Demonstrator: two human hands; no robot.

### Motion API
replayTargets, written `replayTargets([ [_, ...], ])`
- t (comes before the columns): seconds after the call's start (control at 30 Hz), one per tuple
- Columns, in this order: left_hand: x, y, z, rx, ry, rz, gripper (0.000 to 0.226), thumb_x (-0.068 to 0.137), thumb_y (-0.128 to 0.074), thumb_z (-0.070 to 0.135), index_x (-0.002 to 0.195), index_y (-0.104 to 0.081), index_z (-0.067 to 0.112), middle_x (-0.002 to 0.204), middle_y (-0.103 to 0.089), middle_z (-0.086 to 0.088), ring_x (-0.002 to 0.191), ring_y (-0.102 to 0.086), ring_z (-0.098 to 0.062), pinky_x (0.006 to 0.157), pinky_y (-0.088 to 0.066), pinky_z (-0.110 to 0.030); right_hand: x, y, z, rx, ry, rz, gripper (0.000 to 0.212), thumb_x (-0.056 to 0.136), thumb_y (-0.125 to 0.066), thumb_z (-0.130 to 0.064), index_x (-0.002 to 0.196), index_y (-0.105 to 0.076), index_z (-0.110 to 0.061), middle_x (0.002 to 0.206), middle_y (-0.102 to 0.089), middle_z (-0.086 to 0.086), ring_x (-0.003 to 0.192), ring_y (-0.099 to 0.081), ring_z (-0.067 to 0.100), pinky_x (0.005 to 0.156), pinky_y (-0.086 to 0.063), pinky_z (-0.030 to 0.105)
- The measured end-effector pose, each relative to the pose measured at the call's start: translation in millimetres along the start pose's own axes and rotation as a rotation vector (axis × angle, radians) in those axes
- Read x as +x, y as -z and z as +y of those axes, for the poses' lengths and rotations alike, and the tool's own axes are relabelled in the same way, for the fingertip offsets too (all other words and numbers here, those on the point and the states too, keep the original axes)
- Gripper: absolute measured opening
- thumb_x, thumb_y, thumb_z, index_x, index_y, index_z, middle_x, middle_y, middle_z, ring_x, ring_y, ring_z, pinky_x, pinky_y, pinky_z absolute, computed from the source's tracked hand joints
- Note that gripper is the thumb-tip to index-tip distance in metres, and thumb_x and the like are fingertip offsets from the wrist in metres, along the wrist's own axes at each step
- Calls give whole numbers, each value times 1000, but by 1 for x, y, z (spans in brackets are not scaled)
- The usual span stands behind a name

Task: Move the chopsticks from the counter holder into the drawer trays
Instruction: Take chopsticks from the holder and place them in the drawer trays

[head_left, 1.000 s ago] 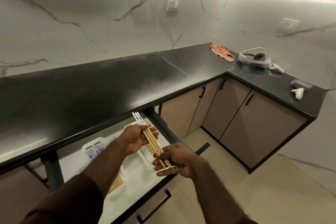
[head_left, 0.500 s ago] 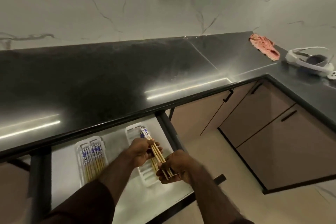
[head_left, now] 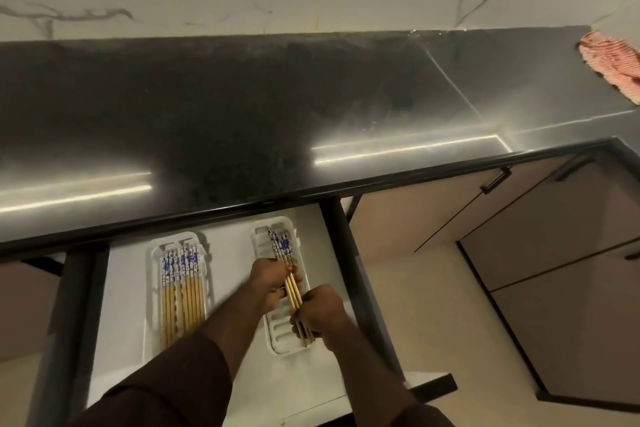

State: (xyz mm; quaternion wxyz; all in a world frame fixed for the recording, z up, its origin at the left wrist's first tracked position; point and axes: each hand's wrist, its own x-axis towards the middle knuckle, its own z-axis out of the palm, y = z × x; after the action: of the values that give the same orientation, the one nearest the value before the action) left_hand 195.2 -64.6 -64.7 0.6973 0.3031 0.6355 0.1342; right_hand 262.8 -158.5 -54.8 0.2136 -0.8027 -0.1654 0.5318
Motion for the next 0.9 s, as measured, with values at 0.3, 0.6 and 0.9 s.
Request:
replayTargets([
  [0.3,29,-8,-7,11,30,58,27,90,-43,-7,95,-69,-3,78,-67,-20,62,-63,-29,61,-55,-35,19,-20,5,-352,158,136,30,88,-70,-19,116,-64,-10,110,-67,7,96,-67,20,81,-56,26],
  [0.6,34,-16,-13,43,13,124,20,93,-50,7,96,-69,1,71,-65,-11,58,-60,-24,51,-50,-27,20,-44,13,-394,207,225,30,93,-64,-26,119,-61,-10,119,-64,8,106,-65,24,91,-55,31],
  [0.9,33,-18,-15,414,-149,244,28,92,-47,11,118,-58,5,112,-65,-15,103,-63,-32,93,-54,-41,25,-52,15,-254,169,224,21,94,-62,-18,112,-66,-9,107,-70,7,93,-70,23,83,-59,31],
])
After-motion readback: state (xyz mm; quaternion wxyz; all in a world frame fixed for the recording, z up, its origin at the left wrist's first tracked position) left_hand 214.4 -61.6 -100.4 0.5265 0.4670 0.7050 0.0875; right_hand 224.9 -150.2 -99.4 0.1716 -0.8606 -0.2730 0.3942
